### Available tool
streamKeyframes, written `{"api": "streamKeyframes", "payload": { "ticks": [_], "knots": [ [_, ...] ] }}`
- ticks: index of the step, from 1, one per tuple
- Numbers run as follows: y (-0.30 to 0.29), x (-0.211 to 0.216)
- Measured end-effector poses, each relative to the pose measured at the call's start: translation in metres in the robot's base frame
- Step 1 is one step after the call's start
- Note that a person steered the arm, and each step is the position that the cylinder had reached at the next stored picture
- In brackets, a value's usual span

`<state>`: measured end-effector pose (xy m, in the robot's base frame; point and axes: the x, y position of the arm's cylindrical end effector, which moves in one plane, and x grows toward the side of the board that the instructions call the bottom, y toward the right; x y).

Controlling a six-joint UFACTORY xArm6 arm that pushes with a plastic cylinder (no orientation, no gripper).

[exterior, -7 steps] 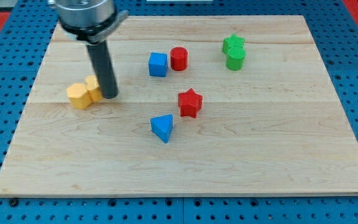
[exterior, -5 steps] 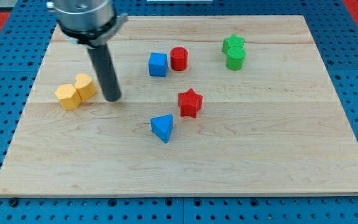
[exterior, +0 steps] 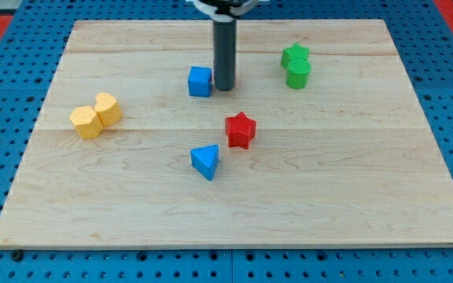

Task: Place the cube into the triangle on top side

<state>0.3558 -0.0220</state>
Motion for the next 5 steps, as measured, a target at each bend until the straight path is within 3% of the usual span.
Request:
{"api": "streamKeyframes", "payload": {
  "ticks": [1, 3, 5],
  "knots": [
    [-0.041, -0.002],
    [-0.043, -0.057],
    [-0.075, -0.035]
  ]
}}
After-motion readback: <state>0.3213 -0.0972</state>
